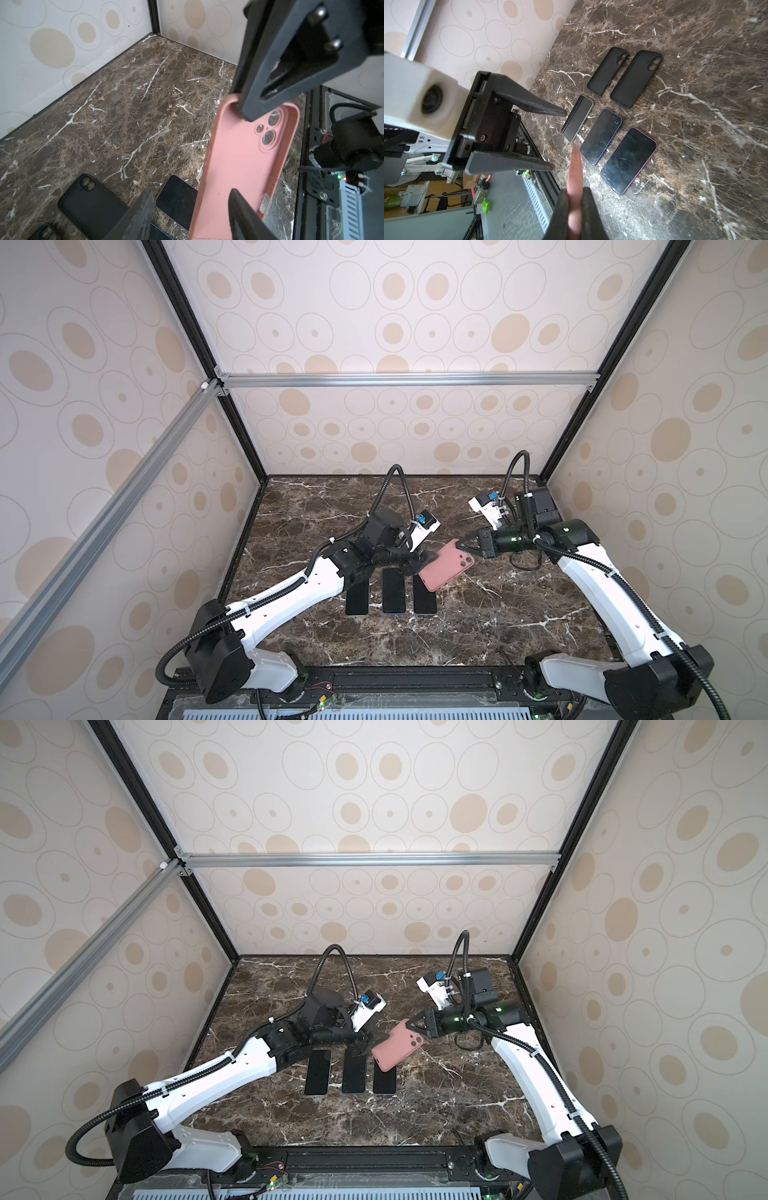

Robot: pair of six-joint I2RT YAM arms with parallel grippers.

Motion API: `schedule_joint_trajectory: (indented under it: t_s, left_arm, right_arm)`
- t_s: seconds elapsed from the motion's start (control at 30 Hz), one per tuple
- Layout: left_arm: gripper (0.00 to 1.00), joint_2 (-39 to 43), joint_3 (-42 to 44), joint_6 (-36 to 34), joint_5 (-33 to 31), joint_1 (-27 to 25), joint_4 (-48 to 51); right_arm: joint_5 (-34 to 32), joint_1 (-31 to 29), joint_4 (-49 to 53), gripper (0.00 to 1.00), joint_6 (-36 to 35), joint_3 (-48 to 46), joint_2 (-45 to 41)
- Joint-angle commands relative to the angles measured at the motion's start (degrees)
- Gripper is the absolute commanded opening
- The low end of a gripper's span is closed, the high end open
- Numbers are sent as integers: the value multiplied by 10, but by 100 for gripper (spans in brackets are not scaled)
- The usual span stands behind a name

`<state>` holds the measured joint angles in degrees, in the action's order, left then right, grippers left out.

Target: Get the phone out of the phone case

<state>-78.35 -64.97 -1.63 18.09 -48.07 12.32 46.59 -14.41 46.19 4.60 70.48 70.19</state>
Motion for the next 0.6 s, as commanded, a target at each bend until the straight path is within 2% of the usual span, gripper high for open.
schedule_joint_trajectory:
  t_s: [0.0,0.27,0.53,0.57]
  left_arm:
    - [53,-5,-24,-41,38,-7,20]
    - [36,-25,-34,-47,34,-9,23]
    - [0,-30,-31,-42,48,-11,9]
    - [0,-27,-31,-38,42,-11,7]
  right_arm:
    - [27,-4,16,0,-17,19,2]
    - [41,-13,28,0,-27,20,1]
    - [29,-13,17,0,-9,17,-3]
    - [29,-13,16,0,-6,18,-4]
